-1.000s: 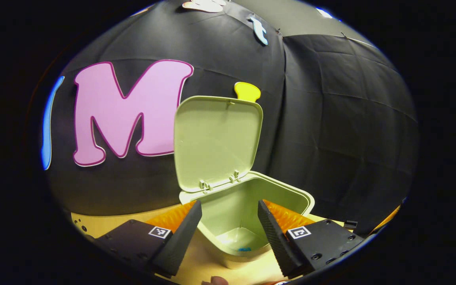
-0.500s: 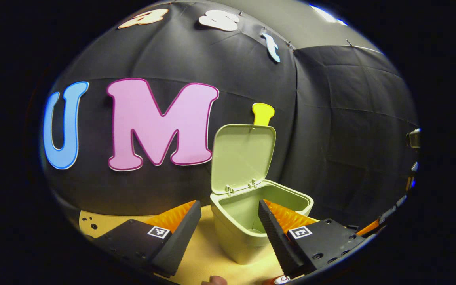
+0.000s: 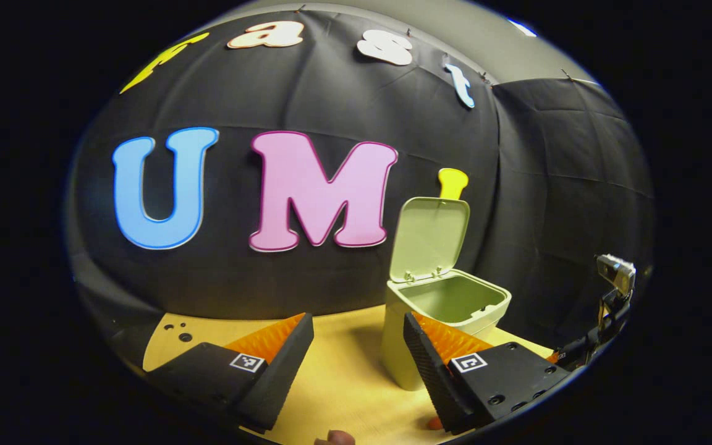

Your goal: Press the lid of the desktop garbage bin to open it, pick up the crumpled paper on the desktop and throw it into the bin, then pick up the pop can on the desktop and drop it into the bin, and finally close the garbage bin lid.

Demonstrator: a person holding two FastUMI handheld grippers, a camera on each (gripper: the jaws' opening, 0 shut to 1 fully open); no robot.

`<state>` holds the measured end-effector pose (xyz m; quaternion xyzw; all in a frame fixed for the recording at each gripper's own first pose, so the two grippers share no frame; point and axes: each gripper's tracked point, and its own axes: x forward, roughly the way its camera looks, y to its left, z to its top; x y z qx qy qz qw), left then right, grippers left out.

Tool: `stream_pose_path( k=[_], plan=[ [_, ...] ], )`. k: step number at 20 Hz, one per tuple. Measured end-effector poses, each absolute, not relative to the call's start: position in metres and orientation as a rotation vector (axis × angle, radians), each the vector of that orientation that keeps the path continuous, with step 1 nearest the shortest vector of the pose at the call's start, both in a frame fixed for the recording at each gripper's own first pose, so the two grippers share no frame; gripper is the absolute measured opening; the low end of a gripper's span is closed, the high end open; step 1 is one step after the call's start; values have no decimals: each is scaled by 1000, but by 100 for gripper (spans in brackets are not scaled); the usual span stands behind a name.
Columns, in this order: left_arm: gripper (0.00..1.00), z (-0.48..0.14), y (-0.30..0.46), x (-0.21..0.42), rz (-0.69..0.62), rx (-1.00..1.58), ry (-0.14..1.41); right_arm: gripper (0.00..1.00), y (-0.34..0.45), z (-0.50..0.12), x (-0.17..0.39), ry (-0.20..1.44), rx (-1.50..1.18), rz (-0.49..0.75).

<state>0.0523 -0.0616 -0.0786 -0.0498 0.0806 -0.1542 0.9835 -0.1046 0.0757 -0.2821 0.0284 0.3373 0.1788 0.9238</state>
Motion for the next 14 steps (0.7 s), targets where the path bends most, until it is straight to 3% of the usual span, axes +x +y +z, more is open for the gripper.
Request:
stream_pose_path(
  k=[14],
  plan=[
    [95,-119,10,-19,-127,-145,271,95,94,-358,-100,838,-9,436]
  ],
)
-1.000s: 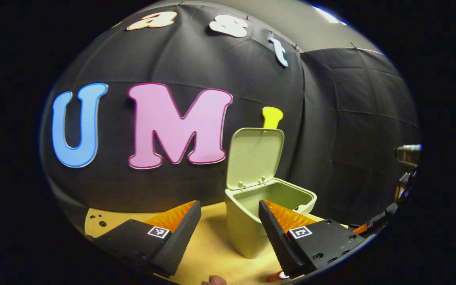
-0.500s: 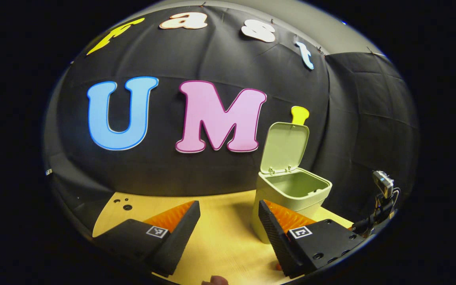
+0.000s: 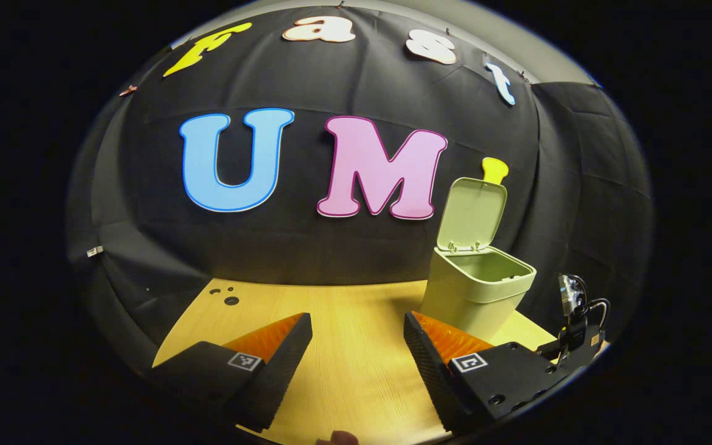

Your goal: Press the lid of the desktop garbage bin to open it, pick up the crumpled paper on the desktop and throw it into the bin, then pick up the pop can on the desktop and drop it into the bin, and finally close the garbage bin lid.

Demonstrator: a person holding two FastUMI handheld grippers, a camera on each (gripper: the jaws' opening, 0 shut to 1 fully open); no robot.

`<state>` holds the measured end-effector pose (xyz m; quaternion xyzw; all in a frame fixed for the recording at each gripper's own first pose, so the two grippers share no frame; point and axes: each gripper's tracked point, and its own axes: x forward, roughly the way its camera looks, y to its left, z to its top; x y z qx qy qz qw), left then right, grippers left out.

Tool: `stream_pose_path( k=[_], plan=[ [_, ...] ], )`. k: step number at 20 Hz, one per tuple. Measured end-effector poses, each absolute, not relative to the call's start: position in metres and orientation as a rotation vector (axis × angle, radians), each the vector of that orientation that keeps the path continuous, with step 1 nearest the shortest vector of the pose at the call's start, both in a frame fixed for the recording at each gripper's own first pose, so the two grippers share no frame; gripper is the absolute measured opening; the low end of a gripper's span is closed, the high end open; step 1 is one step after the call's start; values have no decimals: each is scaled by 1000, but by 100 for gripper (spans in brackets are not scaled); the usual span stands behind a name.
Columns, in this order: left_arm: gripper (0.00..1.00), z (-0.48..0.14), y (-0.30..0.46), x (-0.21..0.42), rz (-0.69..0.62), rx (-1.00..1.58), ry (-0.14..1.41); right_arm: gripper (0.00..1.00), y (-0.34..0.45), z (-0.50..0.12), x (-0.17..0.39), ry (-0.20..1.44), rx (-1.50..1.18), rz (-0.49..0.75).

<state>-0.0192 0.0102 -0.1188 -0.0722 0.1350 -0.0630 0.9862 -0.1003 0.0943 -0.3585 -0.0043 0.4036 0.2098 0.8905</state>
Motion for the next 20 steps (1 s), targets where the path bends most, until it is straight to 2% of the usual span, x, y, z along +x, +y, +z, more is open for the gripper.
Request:
stream_pose_path(
  k=[11,13,14,20],
  plan=[
    [95,-132,28,-32,-87,-147,312,95,95,-399,-92,914,-8,417],
    [95,-134,29,-33,-86,-145,318,92,93,-401,-90,917,3,404],
    [95,-135,29,-32,-85,-144,319,84,95,-400,-90,921,11,406],
    [95,-138,29,-30,-89,-154,328,83,92,-385,-89,904,21,401]
  ],
)
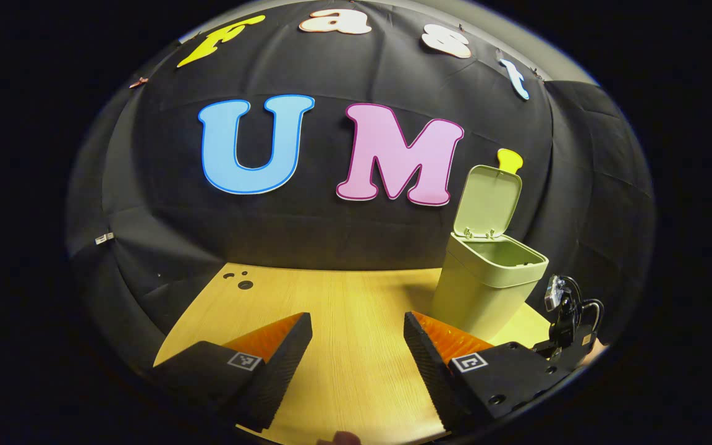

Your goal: Press the lid of the desktop garbage bin to open it, pick up the crumpled paper on the desktop and throw it into the bin, then pick up the pop can on the desktop and drop it into the bin, and finally close the garbage bin lid.

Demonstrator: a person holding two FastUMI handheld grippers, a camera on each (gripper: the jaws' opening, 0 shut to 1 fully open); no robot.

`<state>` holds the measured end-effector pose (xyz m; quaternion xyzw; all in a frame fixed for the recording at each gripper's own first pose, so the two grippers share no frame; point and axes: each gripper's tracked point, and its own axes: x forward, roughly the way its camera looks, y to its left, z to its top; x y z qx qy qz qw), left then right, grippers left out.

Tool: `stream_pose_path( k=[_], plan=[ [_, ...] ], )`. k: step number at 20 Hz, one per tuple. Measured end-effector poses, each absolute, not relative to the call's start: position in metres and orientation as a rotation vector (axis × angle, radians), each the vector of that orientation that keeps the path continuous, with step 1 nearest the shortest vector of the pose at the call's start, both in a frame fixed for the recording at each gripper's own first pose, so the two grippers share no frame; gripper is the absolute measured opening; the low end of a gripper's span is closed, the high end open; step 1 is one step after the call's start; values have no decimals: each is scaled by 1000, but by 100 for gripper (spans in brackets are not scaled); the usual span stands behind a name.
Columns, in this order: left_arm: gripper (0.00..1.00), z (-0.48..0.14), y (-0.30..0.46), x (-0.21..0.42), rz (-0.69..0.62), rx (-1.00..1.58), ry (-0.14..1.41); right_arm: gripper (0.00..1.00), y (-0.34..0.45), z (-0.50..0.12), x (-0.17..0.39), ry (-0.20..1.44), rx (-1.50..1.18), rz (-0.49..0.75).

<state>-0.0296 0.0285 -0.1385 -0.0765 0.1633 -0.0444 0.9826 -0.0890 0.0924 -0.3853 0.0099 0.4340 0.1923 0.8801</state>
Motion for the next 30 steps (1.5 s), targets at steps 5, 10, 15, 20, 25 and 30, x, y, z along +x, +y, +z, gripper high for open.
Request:
stream_pose_path(
  k=[5,10,15,20,25,30],
  plan=[
    [95,-142,29,-25,-93,-149,330,83,90,-348,-84,860,48,406],
    [95,-146,29,-22,-94,-160,337,83,83,-294,-71,782,69,409],
    [95,-148,24,-18,-102,-173,338,83,71,-236,-56,703,59,413],
    [95,-149,20,-16,-111,-168,340,83,62,-180,-34,619,84,421],
    [96,-149,19,-19,-116,-164,339,83,42,-129,-3,530,153,396],
    [95,-147,20,-21,-111,-161,336,83,8,-100,47,452,216,334]
  ],
)
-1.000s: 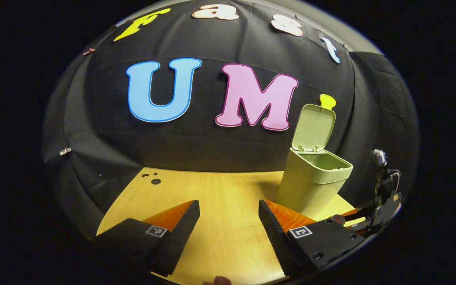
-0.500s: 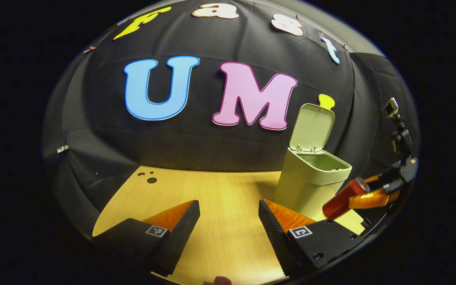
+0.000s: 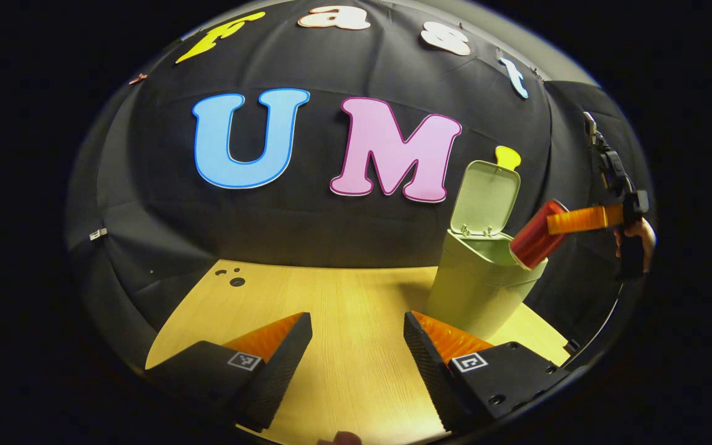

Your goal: Press the lid of the desktop garbage bin to open it, pick up the crumpled paper on the desktop and throw it into the bin, then pick up the pop can on the desktop and drop it into the bin, and finally close the garbage bin lid.

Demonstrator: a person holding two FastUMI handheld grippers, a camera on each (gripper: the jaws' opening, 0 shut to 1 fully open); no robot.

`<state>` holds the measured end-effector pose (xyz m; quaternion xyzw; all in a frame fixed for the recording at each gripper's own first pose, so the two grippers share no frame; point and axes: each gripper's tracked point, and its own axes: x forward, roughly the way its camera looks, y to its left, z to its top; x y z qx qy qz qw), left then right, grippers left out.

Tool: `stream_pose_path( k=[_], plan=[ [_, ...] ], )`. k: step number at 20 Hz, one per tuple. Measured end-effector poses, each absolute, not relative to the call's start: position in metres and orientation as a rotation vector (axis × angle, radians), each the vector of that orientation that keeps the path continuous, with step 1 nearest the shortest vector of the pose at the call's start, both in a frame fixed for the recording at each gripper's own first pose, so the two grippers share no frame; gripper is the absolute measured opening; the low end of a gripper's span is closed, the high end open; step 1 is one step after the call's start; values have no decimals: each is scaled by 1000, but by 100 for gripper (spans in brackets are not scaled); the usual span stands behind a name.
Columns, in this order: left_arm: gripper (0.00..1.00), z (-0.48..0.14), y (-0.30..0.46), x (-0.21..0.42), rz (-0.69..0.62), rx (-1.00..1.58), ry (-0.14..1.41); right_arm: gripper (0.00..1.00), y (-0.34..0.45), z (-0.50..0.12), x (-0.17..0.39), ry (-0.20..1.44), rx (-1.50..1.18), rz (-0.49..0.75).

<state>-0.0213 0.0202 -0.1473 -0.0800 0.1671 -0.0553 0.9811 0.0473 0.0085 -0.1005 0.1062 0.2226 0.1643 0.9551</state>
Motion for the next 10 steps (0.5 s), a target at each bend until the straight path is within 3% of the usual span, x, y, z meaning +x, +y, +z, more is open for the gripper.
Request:
stream_pose_path(
  k=[2,3,4,10],
  plan=[
    [95,-148,21,-22,-107,-160,338,82,-7,-102,61,445,226,301],
    [95,-149,22,-24,-105,-160,339,77,-12,-104,70,441,230,284],
    [95,-149,23,-25,-101,-160,340,82,-18,-107,77,443,229,267],
    [96,-148,30,-27,-81,-160,340,82,-32,-135,104,474,177,228]
  ],
)
